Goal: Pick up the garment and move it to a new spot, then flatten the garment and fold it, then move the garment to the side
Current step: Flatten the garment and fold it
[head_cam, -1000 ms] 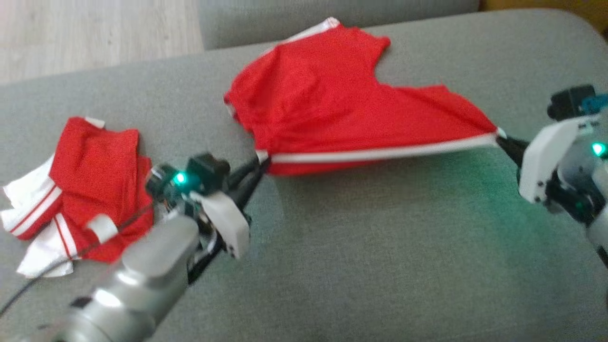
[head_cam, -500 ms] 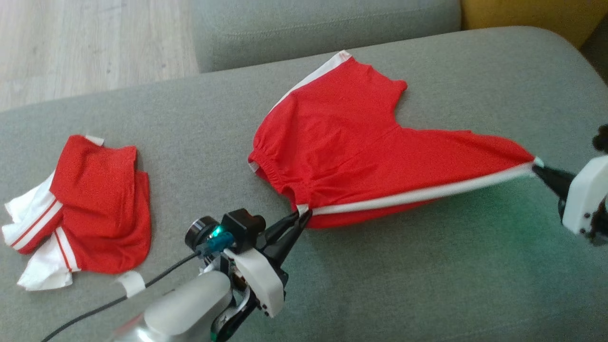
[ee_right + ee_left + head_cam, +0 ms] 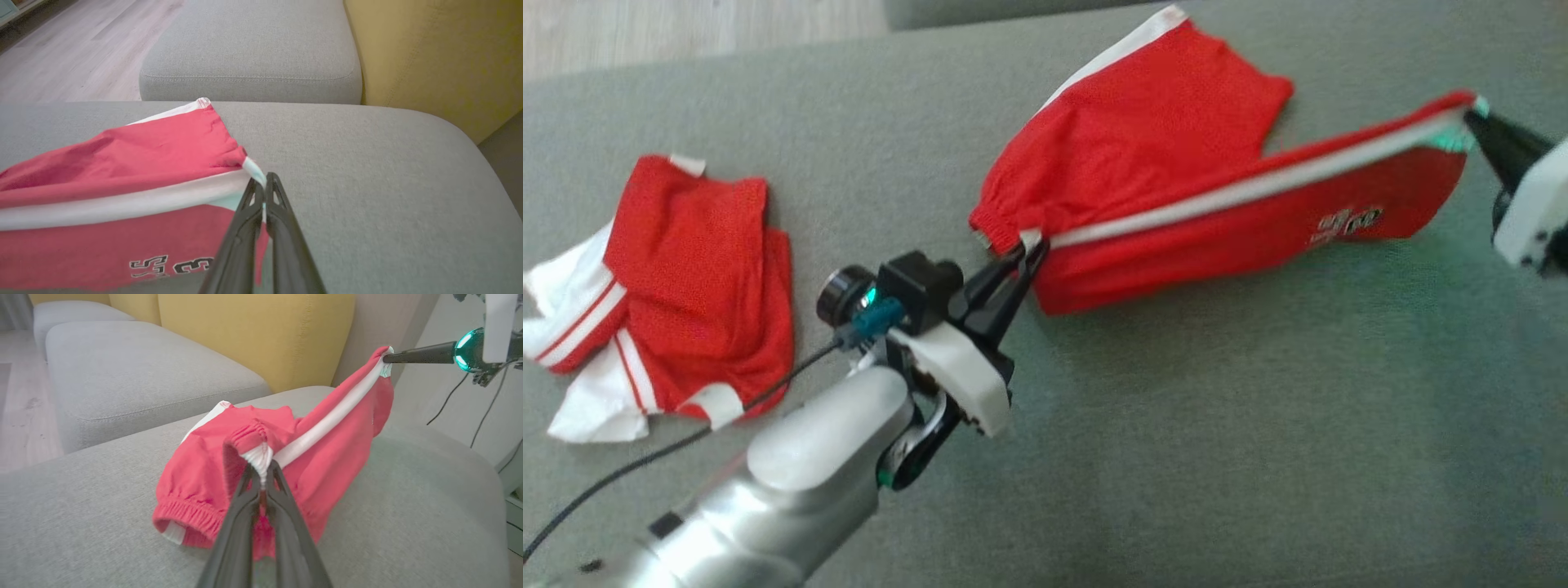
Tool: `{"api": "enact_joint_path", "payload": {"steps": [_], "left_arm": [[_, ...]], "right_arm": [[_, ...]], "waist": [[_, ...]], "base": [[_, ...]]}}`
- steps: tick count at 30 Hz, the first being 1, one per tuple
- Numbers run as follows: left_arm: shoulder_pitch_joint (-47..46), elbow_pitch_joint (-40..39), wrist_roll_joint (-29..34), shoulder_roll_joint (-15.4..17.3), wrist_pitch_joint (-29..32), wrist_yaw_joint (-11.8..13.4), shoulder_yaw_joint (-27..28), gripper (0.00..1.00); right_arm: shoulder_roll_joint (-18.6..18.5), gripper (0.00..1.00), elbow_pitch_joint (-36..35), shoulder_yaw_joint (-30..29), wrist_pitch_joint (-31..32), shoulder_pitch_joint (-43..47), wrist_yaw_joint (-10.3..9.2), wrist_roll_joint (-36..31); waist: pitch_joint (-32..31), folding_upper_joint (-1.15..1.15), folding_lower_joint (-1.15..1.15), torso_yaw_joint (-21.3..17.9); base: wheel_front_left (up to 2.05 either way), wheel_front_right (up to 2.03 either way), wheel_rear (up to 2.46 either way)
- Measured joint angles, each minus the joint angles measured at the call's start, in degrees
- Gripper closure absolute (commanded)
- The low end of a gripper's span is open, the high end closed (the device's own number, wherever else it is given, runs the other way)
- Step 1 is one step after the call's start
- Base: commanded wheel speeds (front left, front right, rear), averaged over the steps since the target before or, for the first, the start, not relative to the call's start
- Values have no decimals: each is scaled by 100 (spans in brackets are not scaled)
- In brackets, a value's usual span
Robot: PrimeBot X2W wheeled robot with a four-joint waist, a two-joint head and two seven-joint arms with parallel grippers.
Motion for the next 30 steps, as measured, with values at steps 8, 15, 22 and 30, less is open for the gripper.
{"api": "enact_joint_path", "payload": {"steps": [8,15,22,30], "left_arm": [[-468,401,53,-248,70,38,71,100],[-803,815,48,-561,27,-13,174,100],[-1297,1260,48,-943,-81,-119,255,100],[-1629,1785,51,-1287,-179,-222,254,100]], "right_arm": [[390,100,611,-53,-281,-921,0,-694],[576,100,1250,103,-754,-1688,0,-1122],[612,100,1902,287,-1274,-2427,0,-1517],[769,100,2679,523,-1786,-2956,0,-1753]], "waist": [[463,0,0,385],[838,0,0,684],[1244,0,0,973],[1589,0,-1,1283]], "base": [[0,0,0],[0,0,0],[0,0,0],[0,0,0]]}}
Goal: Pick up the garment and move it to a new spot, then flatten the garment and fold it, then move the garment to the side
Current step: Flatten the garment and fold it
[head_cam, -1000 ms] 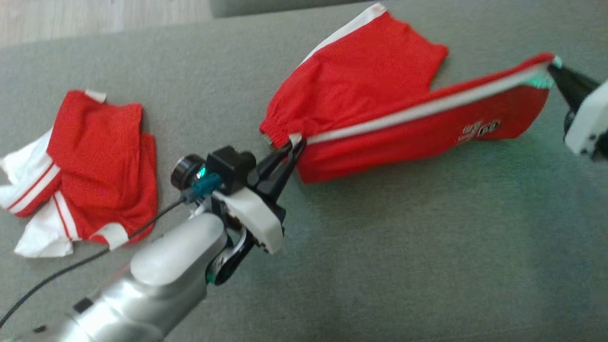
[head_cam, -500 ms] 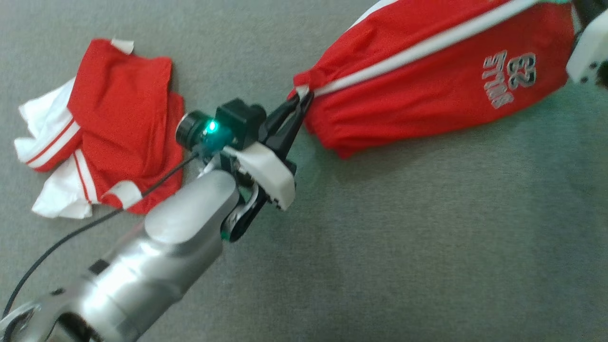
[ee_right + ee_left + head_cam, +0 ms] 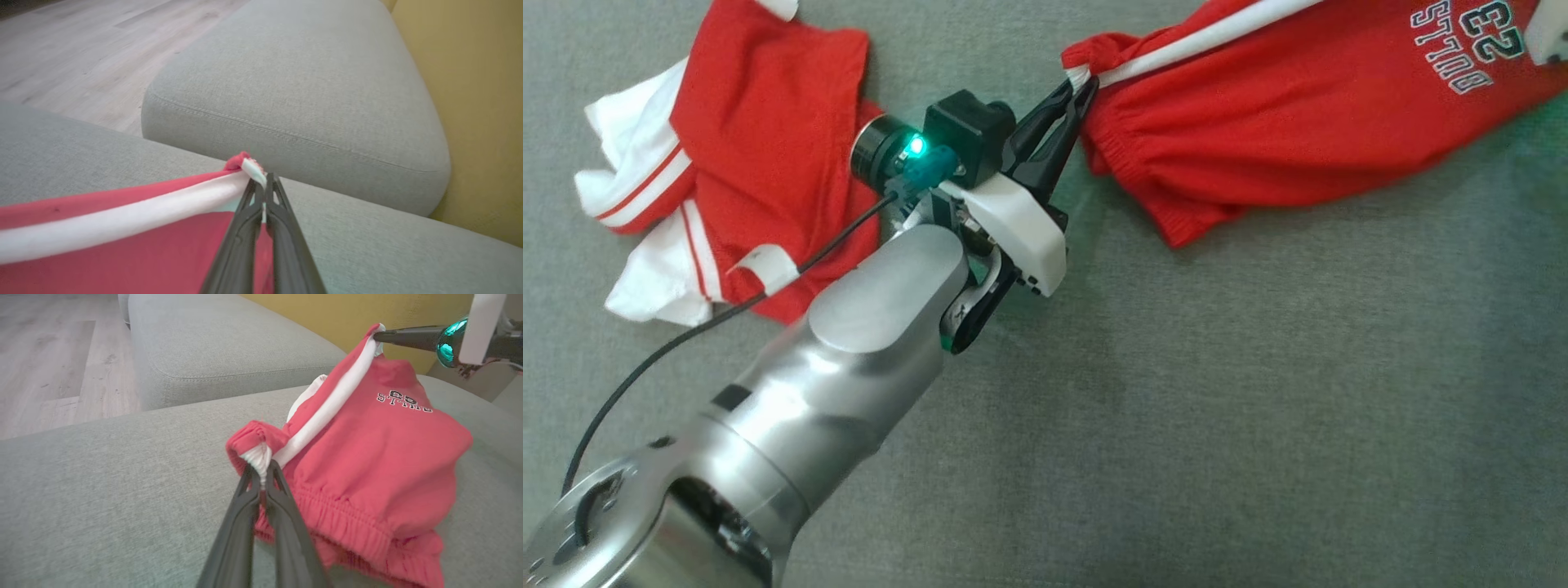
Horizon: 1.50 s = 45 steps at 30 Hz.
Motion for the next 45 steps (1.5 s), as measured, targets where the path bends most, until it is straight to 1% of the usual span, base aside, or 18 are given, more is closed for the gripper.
{"api": "enact_joint_path", "payload": {"steps": [3,6,7,8,9,16,19,21,24,26,29,33,37,40,45], "left_arm": [[-66,154,0,-71,-62,-52,-2,100],[-115,292,1,-146,-94,-119,-15,100],[-125,325,1,-168,-118,-149,-21,100],[-134,369,1,-188,-120,-149,-24,59],[-144,414,1,-209,-144,-149,-24,0],[-151,649,1,-246,-372,-126,30,0],[-147,650,0,-215,-463,-64,201,0],[-115,620,-2,-178,-499,38,380,0],[76,464,-48,-57,-537,219,727,0],[291,211,-19,64,-541,330,1009,0],[684,-174,194,235,-541,485,1357,0],[1279,-609,475,397,-541,602,1713,0],[1875,-980,697,474,-541,622,2014,0],[2352,-1237,850,511,-541,668,2316,0],[3161,-1551,1122,550,-541,604,2758,0]], "right_arm": [[55,100,249,99,-153,-86,0,-55],[88,100,531,188,-164,-162,0,-81],[88,19,642,214,-225,-206,0,-178],[89,0,738,204,-288,-249,0,-244],[102,0,844,183,-338,-297,0,-250],[254,0,1427,-55,-910,-461,0,-348],[330,0,1603,-208,-1170,-457,0,-280],[367,0,1611,-238,-1383,-439,0,-250],[501,0,1535,-286,-1613,-326,0,-32],[554,0,1359,-289,-1728,-138,0,97],[589,0,1090,-379,-1808,259,0,365],[605,0,530,-458,-1845,847,0,569],[641,0,-281,-748,-1861,1573,0,608],[764,0,-795,-1053,-1861,2275,0,583],[1126,0,-1412,-1462,-1861,3427,0,331]], "waist": [[69,0,0,75],[114,0,-1,117],[128,0,0,124],[139,0,0,129],[142,0,0,131],[-11,0,-1,73],[-154,0,-1,33],[-274,0,-1,3],[-489,0,-1,-45],[-643,0,-1,-82],[-890,0,-2,-149],[-1203,0,-2,-259],[-1486,1,-2,-366],[-1669,0,-2,-444],[-1889,1,-2,-587]], "base": [[0,0,0],[0,0,0],[0,0,0],[0,0,0],[0,0,0],[0,0,0],[0,0,0],[0,0,0],[0,0,0],[0,0,0],[0,0,0],[0,0,0],[0,0,0],[0,0,0],[0,0,0]]}}
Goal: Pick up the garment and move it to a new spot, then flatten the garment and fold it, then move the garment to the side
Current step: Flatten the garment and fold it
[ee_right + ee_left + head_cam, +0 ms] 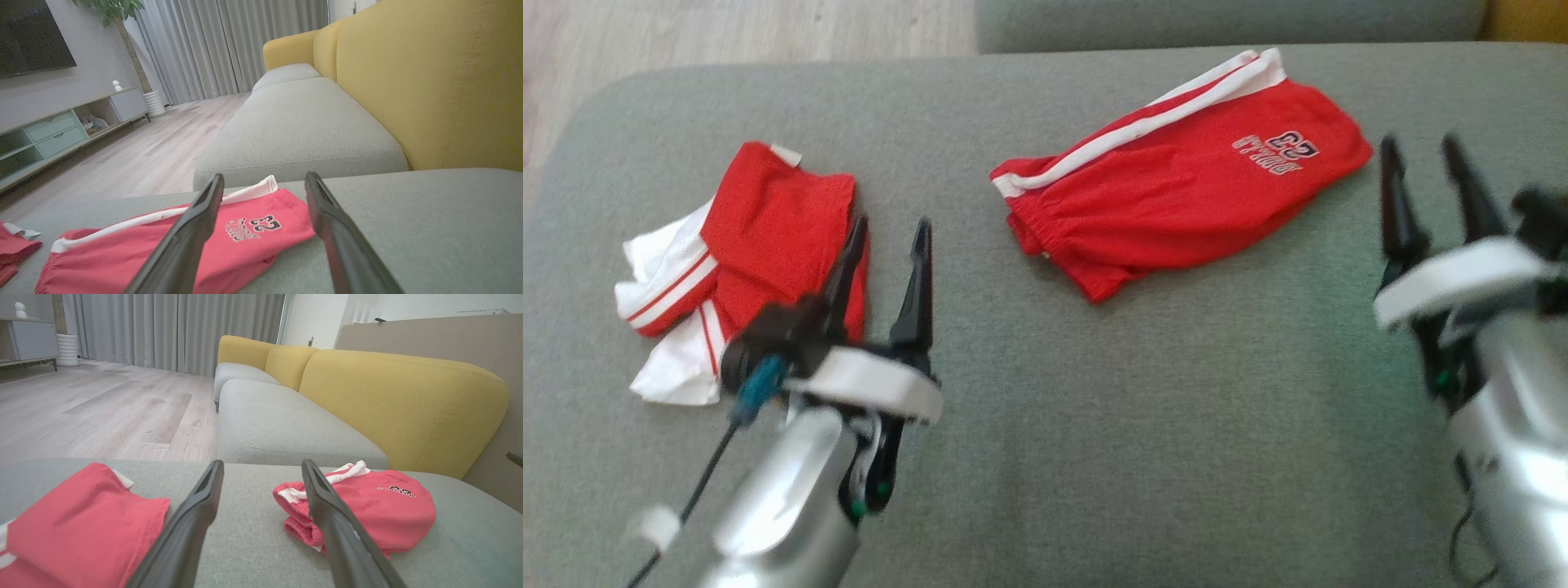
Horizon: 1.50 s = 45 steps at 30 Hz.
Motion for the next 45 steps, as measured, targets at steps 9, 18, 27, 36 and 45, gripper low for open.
{"api": "enact_joint_path", "payload": {"steps": [9,18,27,36,45], "left_arm": [[1024,-316,431,-215,0,-186,695,0],[1367,-391,911,-516,0,-491,1158,0],[1184,-390,1204,-695,0,-721,1314,0],[697,-313,1299,-861,0,-928,1310,0],[496,-308,1397,-922,0,-1000,1293,0]], "right_arm": [[839,0,-992,-775,1,1377,0,-649],[1227,0,-1511,-1022,19,2020,0,-1074],[1198,0,-1657,-1575,591,1384,0,-1365],[766,0,-713,-2225,1616,-311,0,-1762],[89,0,929,-2242,2306,-1434,0,-2001]], "waist": [[-167,0,0,-234],[-170,0,1,-341],[210,0,1,-163],[822,0,3,231],[1284,0,2,712]], "base": [[0,0,0],[0,0,0],[0,0,0],[0,0,0],[0,0,0]]}}
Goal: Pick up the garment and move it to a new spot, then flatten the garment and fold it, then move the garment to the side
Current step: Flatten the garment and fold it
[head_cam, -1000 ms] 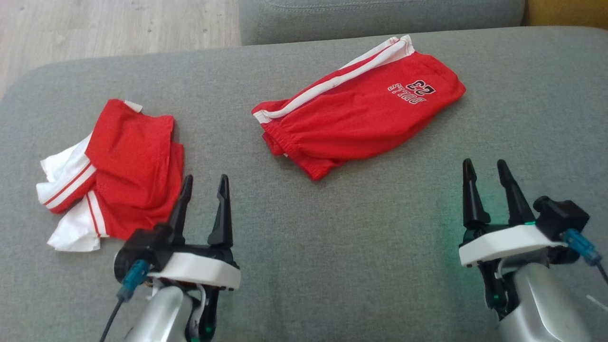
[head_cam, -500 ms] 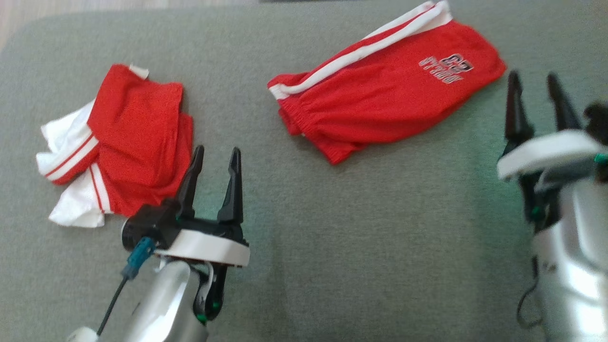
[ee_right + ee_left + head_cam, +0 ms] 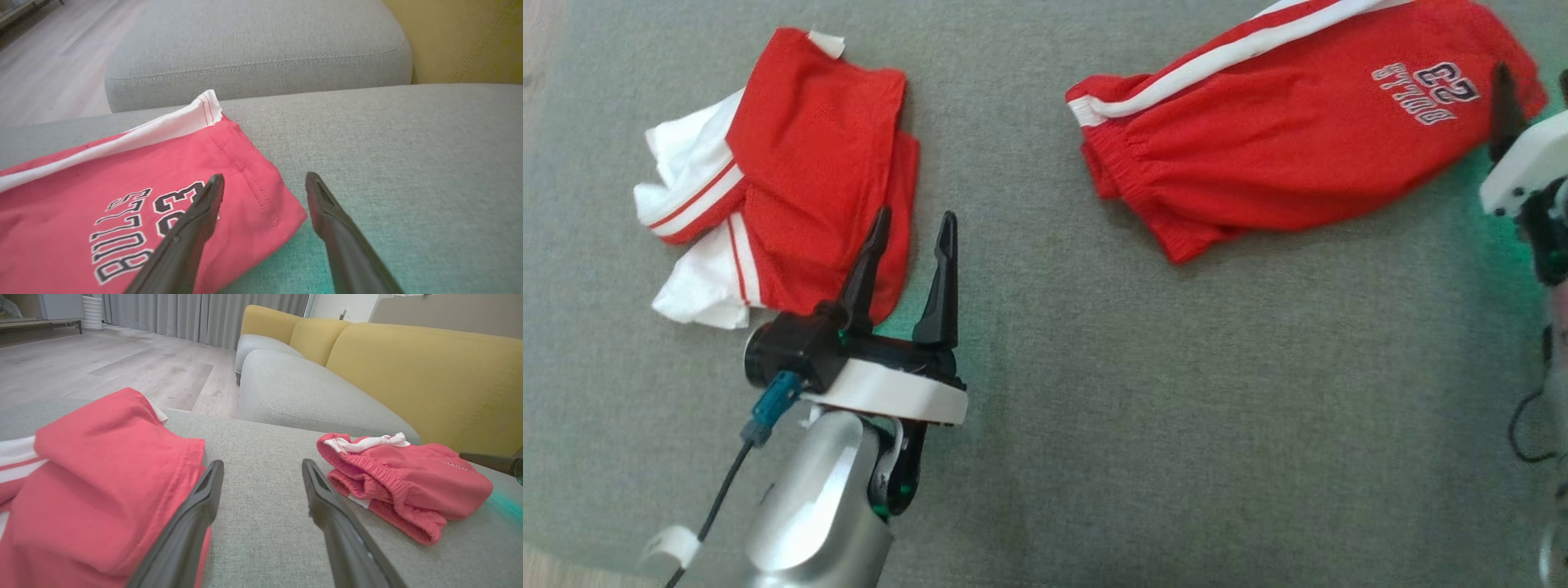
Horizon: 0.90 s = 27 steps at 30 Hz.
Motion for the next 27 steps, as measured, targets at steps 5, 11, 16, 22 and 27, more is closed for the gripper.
{"api": "enact_joint_path", "payload": {"steps": [5,11,16,22,27], "left_arm": [[-105,-16,2,-25,0,-2,-19,0],[-170,-66,0,-37,0,0,-83,0],[-219,-100,-8,-43,0,11,-177,0],[-224,-109,-8,-45,0,59,-221,0],[-223,-105,-8,-45,0,62,-218,0]], "right_arm": [[-281,0,577,58,19,-347,0,-120],[-342,0,1046,341,16,-699,0,-3],[-409,0,1213,737,15,-863,0,177],[-497,100,1345,1229,52,-928,0,654],[-528,100,1411,1495,-82,-898,0,1012]], "waist": [[160,0,0,127],[282,0,0,206],[329,0,0,233],[302,0,-1,231],[200,0,0,169]], "base": [[0,0,0],[0,0,0],[0,0,0],[0,0,0],[0,0,0]]}}
